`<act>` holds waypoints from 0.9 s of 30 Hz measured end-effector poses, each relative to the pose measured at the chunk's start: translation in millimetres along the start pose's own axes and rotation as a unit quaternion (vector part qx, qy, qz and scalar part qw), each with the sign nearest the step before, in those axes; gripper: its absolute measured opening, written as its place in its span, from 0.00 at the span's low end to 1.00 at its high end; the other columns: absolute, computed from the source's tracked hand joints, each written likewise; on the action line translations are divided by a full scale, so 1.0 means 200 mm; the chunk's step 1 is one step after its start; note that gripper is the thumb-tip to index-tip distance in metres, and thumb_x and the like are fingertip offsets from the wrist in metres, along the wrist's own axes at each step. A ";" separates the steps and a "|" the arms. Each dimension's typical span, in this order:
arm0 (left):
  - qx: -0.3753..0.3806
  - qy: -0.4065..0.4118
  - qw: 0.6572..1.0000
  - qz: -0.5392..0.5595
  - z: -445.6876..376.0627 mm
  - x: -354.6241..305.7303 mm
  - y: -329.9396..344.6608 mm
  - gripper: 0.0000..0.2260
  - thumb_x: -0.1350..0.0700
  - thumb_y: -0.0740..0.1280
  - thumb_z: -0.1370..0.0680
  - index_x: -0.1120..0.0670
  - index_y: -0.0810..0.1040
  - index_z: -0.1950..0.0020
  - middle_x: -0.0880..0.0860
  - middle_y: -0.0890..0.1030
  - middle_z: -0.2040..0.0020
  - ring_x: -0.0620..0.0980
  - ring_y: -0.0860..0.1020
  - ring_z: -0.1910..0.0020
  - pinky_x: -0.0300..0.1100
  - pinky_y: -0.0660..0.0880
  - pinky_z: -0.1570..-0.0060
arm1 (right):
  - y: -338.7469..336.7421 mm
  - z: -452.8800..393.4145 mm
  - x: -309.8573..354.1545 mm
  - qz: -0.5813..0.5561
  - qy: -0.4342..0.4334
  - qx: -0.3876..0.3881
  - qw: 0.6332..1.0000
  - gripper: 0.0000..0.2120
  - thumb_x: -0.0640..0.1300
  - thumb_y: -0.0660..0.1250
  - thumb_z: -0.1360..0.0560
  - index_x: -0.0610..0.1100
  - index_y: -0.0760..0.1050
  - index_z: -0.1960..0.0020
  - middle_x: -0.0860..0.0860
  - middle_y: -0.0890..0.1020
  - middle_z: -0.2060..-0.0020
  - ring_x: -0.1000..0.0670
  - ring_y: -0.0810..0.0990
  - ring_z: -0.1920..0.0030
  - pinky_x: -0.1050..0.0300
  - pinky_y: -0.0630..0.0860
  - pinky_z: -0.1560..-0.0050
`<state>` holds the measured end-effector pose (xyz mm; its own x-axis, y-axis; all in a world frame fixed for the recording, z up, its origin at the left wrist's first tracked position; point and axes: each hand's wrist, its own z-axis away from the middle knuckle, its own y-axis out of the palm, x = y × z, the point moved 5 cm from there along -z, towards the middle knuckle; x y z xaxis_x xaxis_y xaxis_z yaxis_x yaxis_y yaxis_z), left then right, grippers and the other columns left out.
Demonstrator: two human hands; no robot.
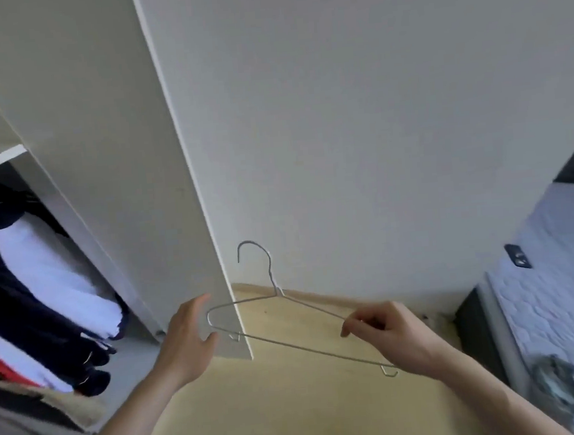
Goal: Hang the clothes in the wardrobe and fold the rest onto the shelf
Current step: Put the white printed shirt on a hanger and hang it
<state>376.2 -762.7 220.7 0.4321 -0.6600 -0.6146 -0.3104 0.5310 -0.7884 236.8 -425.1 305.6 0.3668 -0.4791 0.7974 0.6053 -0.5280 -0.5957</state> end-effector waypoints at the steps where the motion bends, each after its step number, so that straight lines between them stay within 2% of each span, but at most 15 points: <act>1: 0.009 0.016 1.000 0.000 0.00 -0.12 0.10 0.30 0.58 0.70 0.23 0.51 0.64 0.22 0.50 0.67 0.24 0.53 0.65 0.25 0.48 0.64 0.28 | -0.10 0.11 -0.09 0.003 0.006 -0.018 1.000 0.10 0.53 0.66 0.21 0.54 0.84 0.55 0.53 0.63 0.75 0.54 0.60 0.73 0.60 0.58 0.72; 3: 0.032 0.033 0.999 0.014 0.01 -0.36 0.31 0.29 0.57 0.70 0.23 0.48 0.66 0.23 0.47 0.68 0.25 0.52 0.66 0.26 0.47 0.65 0.30 | -0.30 0.34 -0.29 -0.009 0.028 -0.043 0.999 0.10 0.52 0.66 0.20 0.53 0.85 0.56 0.53 0.62 0.75 0.53 0.59 0.72 0.59 0.57 0.71; 5: 0.067 0.048 0.996 0.035 0.05 -0.60 0.52 0.23 0.57 0.70 0.22 0.46 0.71 0.28 0.45 0.73 0.29 0.50 0.69 0.28 0.45 0.67 0.33 | -0.49 0.57 -0.47 -0.019 0.048 -0.064 0.997 0.11 0.51 0.67 0.19 0.53 0.85 0.56 0.52 0.61 0.74 0.53 0.59 0.72 0.59 0.56 0.71; 8: 0.117 0.079 0.987 0.075 0.14 -0.94 0.83 0.12 0.59 0.70 0.21 0.41 0.78 0.45 0.44 0.83 0.42 0.47 0.79 0.40 0.44 0.72 0.41 | -0.73 0.89 -0.72 -0.030 0.075 -0.109 0.991 0.10 0.51 0.68 0.20 0.53 0.85 0.56 0.53 0.62 0.75 0.54 0.59 0.73 0.62 0.56 0.72; 10: 0.153 0.091 0.980 0.088 0.20 -1.12 1.02 0.11 0.59 0.70 0.20 0.41 0.82 0.51 0.43 0.86 0.53 0.47 0.83 0.48 0.47 0.77 0.43 | -0.87 1.09 -0.88 -0.026 0.100 -0.140 0.985 0.09 0.51 0.69 0.21 0.54 0.85 0.58 0.55 0.64 0.77 0.55 0.60 0.74 0.64 0.57 0.71; 12: 0.196 0.095 0.973 0.082 0.26 -1.30 1.20 0.10 0.58 0.69 0.19 0.44 0.85 0.54 0.40 0.86 0.57 0.45 0.84 0.52 0.48 0.79 0.44 | -0.99 1.28 -1.04 -0.027 0.133 -0.171 0.976 0.09 0.51 0.70 0.22 0.54 0.85 0.59 0.55 0.67 0.77 0.56 0.62 0.74 0.64 0.60 0.71; 16: 0.256 0.105 0.956 0.097 0.34 -1.63 1.51 0.10 0.59 0.67 0.18 0.48 0.86 0.54 0.42 0.87 0.57 0.48 0.85 0.56 0.50 0.81 0.49 | -1.17 1.65 -1.30 -0.022 0.188 -0.239 0.953 0.09 0.53 0.70 0.21 0.57 0.85 0.59 0.54 0.76 0.75 0.57 0.67 0.74 0.63 0.64 0.71; 19: 0.297 0.119 0.940 0.116 0.37 -1.91 1.75 0.09 0.58 0.66 0.17 0.50 0.86 0.52 0.45 0.87 0.57 0.48 0.85 0.58 0.47 0.83 0.60 | -1.26 1.91 -1.49 0.005 0.244 -0.276 0.929 0.09 0.54 0.69 0.20 0.62 0.83 0.58 0.59 0.81 0.70 0.58 0.72 0.73 0.65 0.69 0.71; 23: 0.360 0.156 0.912 0.119 0.45 -2.33 2.13 0.10 0.59 0.65 0.17 0.51 0.85 0.52 0.47 0.86 0.58 0.45 0.83 0.61 0.43 0.81 0.66 | -1.35 2.20 -1.74 -0.014 0.321 -0.325 0.890 0.11 0.45 0.68 0.20 0.61 0.82 0.48 0.59 0.83 0.66 0.58 0.76 0.69 0.66 0.72 0.66; 25: 0.389 0.171 0.897 0.117 0.50 -2.52 2.32 0.11 0.60 0.64 0.17 0.52 0.85 0.53 0.49 0.86 0.59 0.45 0.82 0.62 0.42 0.79 0.68 | -1.39 2.33 -1.87 -0.037 0.351 -0.355 0.866 0.10 0.43 0.68 0.20 0.58 0.83 0.50 0.57 0.83 0.66 0.59 0.76 0.69 0.68 0.70 0.66; 27: 0.419 0.185 0.883 0.103 0.54 -2.68 2.53 0.11 0.60 0.65 0.17 0.51 0.85 0.54 0.49 0.86 0.59 0.46 0.82 0.62 0.41 0.78 0.69 | -1.45 2.44 -1.98 -0.062 0.369 -0.398 0.837 0.06 0.45 0.70 0.21 0.55 0.83 0.55 0.56 0.81 0.68 0.59 0.73 0.70 0.67 0.67 0.68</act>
<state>79.0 -82.0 154.0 0.0849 -0.5499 -0.8309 0.4528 0.7641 -0.4594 260.1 261.0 209.4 -0.3789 -0.5328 0.7567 -0.1650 -0.7656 -0.6217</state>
